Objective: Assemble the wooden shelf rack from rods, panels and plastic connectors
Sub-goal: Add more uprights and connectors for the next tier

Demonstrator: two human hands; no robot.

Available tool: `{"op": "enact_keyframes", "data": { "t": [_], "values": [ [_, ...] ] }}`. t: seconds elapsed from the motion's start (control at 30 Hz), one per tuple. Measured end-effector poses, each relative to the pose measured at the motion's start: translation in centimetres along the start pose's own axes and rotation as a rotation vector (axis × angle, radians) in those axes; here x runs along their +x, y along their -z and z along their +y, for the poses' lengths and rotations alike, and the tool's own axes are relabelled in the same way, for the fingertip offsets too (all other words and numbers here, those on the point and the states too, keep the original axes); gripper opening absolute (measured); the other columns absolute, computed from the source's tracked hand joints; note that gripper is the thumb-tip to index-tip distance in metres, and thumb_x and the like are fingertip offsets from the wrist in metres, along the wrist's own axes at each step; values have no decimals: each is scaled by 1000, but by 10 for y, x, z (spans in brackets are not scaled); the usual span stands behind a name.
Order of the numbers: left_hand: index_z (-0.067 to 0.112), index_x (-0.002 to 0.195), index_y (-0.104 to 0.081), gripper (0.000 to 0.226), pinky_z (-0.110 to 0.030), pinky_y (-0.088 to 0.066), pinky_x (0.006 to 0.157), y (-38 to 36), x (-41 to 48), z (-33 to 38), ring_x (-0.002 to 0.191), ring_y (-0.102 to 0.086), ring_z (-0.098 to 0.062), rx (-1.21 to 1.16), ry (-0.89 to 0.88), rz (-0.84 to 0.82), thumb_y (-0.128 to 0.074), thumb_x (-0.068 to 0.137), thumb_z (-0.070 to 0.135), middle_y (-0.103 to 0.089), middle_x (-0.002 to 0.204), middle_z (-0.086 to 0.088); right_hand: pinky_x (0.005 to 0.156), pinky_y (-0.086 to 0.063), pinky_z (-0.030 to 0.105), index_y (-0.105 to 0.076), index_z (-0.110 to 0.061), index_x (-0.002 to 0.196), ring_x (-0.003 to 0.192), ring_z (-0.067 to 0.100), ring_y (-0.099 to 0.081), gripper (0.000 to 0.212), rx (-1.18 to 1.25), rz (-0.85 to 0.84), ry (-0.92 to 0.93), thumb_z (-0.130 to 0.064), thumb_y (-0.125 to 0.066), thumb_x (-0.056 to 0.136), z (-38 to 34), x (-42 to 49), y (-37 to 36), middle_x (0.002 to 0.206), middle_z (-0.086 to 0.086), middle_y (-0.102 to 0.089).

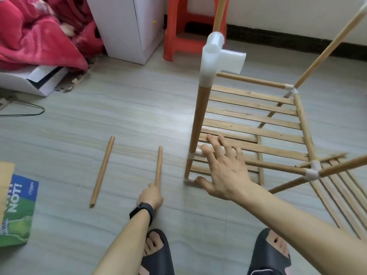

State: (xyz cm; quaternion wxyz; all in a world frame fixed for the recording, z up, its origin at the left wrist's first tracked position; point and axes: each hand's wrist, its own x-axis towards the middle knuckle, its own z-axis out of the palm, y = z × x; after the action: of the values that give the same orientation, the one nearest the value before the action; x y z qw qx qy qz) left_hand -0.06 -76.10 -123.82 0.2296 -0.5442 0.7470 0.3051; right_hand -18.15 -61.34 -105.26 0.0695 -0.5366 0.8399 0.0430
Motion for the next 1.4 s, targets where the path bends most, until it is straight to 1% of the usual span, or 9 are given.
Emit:
{"op": "enact_keyframes", "data": {
  "t": [0.17,0.37,0.43,0.53,0.8,1.0,1.17,1.3,1.4],
  "values": [
    [14,113,-50,19,-40,-57,81,63,-30,8,93,-63,-31,-235,-81,85,-47,99,25,-65,107,-11,120,-15,62,-22,-29,142,156,31,7,79,49,-68,14,-66,-59,82,6,1,9,170,-1,5],
    [23,122,-47,22,-25,-39,59,155,-105,34,85,-63,-19,-420,-310,303,-52,100,26,-66,106,-2,120,-26,60,-23,-20,156,157,26,9,93,-27,-279,3,-69,-57,85,16,-9,31,169,-9,18],
    [27,120,-47,20,-28,-46,61,184,-137,46,90,-67,-22,-497,-405,389,-51,101,26,-66,107,-1,119,-31,56,-30,-18,156,157,28,-5,93,-35,-359,-27,-70,-59,85,14,-16,46,171,-6,7],
    [33,116,-47,16,-34,-52,66,226,-185,64,92,-68,-23,-548,-589,514,-51,102,25,-63,108,-1,96,-47,39,-53,-17,140,124,23,-52,75,190,-393,-88,-69,-61,87,16,-23,86,152,5,-48],
    [33,124,-55,24,-40,-54,77,284,-301,136,85,-60,-17,-289,-1079,900,-54,103,24,-52,105,6,79,-56,41,-57,-19,119,77,18,-71,27,1271,165,3,-21,-67,94,22,-76,209,104,11,-73],
    [24,131,-59,29,-41,-54,66,265,-345,186,72,-57,-20,111,-1329,1118,-55,103,22,-55,108,0,63,-58,30,-46,-21,133,62,20,-67,74,1485,431,-62,-74,-61,83,22,-120,222,101,10,-74],
    [24,124,-66,48,-33,-55,70,243,-342,201,73,-57,-16,331,-1434,1290,-78,83,3,-59,102,-1,58,-52,29,-66,-16,113,61,15,-62,59,1900,598,-201,-69,-58,89,47,-135,219,90,6,-74],
    [24,125,-67,34,-39,-52,88,234,-329,208,94,-59,-19,187,-1434,1281,-72,92,20,-61,111,-1,58,-53,27,-69,-12,102,58,12,-62,33,2058,683,-307,-44,-58,100,56,-137,217,80,3,-74],
    [26,130,-60,42,-36,-43,96,223,-315,204,115,-51,-18,-215,-1140,1181,-70,89,24,-53,126,0,56,-54,26,-68,-15,104,61,12,-63,31,2056,773,-402,-44,-57,101,62,-136,212,83,1,-76]
  ]
}}
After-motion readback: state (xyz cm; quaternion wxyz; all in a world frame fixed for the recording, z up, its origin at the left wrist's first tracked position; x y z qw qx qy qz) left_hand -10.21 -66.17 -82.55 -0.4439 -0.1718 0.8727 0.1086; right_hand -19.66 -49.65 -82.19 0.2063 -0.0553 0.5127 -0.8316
